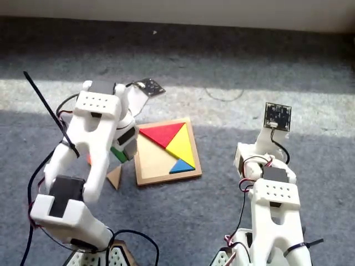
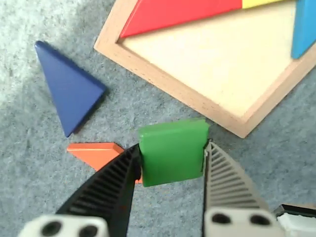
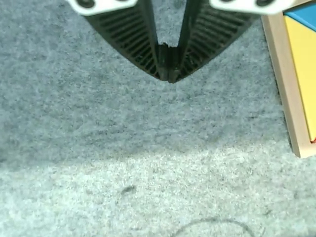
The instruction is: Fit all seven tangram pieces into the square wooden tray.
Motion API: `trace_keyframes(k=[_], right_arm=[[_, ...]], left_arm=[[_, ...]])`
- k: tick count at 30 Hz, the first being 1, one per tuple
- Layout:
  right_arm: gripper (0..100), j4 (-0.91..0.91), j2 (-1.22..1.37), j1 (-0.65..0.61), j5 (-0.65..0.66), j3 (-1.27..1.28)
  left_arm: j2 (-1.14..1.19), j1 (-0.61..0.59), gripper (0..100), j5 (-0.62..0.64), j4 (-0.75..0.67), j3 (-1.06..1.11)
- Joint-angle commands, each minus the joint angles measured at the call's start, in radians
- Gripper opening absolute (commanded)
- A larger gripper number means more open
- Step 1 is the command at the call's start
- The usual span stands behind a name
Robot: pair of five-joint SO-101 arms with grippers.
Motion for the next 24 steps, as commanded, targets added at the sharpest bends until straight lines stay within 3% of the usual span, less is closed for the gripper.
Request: trace_keyframes(k=[1, 7, 11, 19, 24], right_arm=[[1.0, -0.019, -0.030, 0.071, -0.008, -0.010], [1.0, -0.019, -0.030, 0.113, -0.011, -0.012], [1.0, -0.058, -0.030, 0.113, -0.011, -0.007], [1.0, -0.111, -0.030, 0.113, -0.006, 0.013], [1.0, -0.111, -0.030, 0.110, -0.006, 0.012]], left_arm=[[-0.096, 0.136, 3, 0.193, 0.026, -0.039], [-0.076, 0.283, 3, 0.483, 0.017, -0.038], [-0.012, 0.344, 3, 0.594, -0.023, -0.038], [-0.002, 0.344, 2, 0.612, -0.032, -0.039], [-0.070, 0.282, 3, 0.615, -0.051, -0.039]])
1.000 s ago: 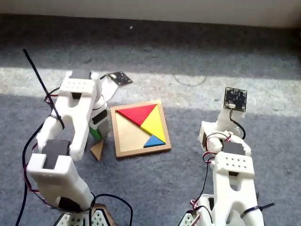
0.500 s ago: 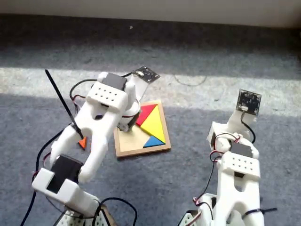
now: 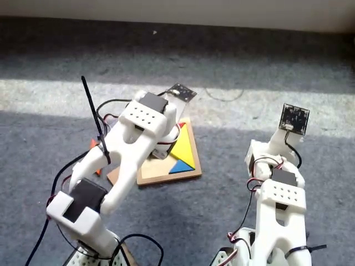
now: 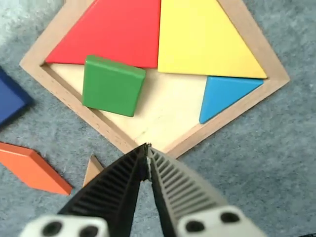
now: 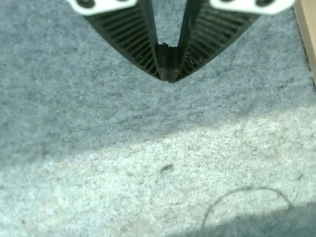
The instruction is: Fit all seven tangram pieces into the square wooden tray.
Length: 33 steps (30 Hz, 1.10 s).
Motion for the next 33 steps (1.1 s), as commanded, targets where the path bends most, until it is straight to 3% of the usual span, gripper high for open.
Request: trace_keyframes(k=[1, 7, 11, 23, 33], right_arm=[[1.0, -0.022, -0.030, 0.008, -0.006, -0.007], [1.0, -0.022, -0.030, 0.007, -0.006, -0.005], [1.0, -0.022, -0.030, 0.007, -0.006, -0.005], [1.0, -0.022, -0.030, 0.007, -0.005, -0.004], [1.0, -0.022, -0.030, 0.007, -0.005, -0.007]], left_arm=[[-0.085, -0.071, 2, 0.011, -0.055, -0.038], [-0.019, -0.183, 2, 0.011, -0.318, 0.076], [0.030, -0.191, 2, 0.014, -0.393, 0.119], [0.002, -0.076, 1, 0.015, -0.394, 0.222], [-0.150, -0.093, 1, 0.015, -0.394, 0.320]])
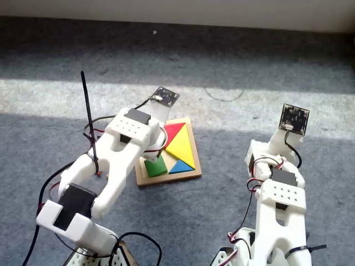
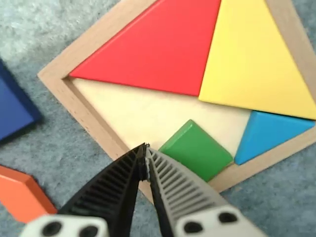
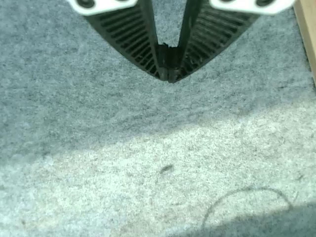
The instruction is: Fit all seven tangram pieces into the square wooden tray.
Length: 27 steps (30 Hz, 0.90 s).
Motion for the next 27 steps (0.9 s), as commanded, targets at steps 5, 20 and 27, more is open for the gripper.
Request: trace_keyframes(k=[5, 20, 27], right_arm=[[1.0, -0.022, -0.030, 0.007, -0.005, -0.007], [1.0, -0.022, -0.030, 0.007, -0.005, -0.007], [1.0, -0.022, -0.030, 0.005, -0.005, -0.005]], left_arm=[[-0.065, 0.002, 1, 0.008, -0.002, -0.001], [0.174, 0.047, 1, 0.005, 0.031, -0.119], [0.186, 0.077, 1, 0.005, 0.023, -0.171]])
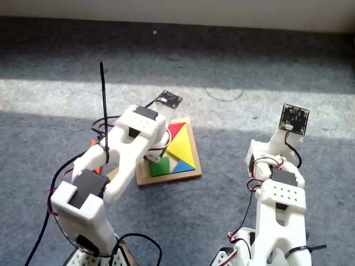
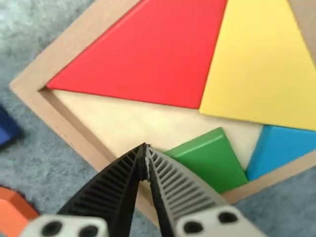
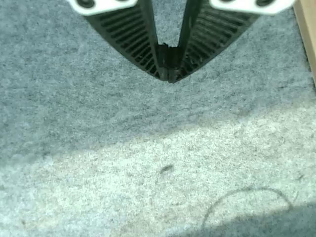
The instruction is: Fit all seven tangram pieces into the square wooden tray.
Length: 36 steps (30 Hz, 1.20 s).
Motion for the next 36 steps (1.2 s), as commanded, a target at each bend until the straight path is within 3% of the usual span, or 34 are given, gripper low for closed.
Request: trace_keyframes(k=[1, 15, 25, 28, 36], right_arm=[[1.0, -0.022, -0.030, 0.005, -0.005, -0.005], [1.0, -0.022, -0.030, 0.005, -0.005, -0.001], [1.0, -0.022, -0.030, 0.005, -0.005, 0.001], [1.0, -0.022, -0.030, 0.005, -0.005, 0.001], [1.0, -0.022, -0.030, 0.005, -0.005, 0.001]], left_arm=[[-0.001, 0.053, 1, 0.002, -0.009, -0.054], [-0.012, 0.137, 1, 0.003, -0.058, -0.054], [-0.282, 0.131, 1, 0.008, -0.120, 0.134], [-0.398, 0.084, 1, 0.008, -0.118, 0.199], [-0.567, -0.183, 1, -0.031, -0.064, 0.242]])
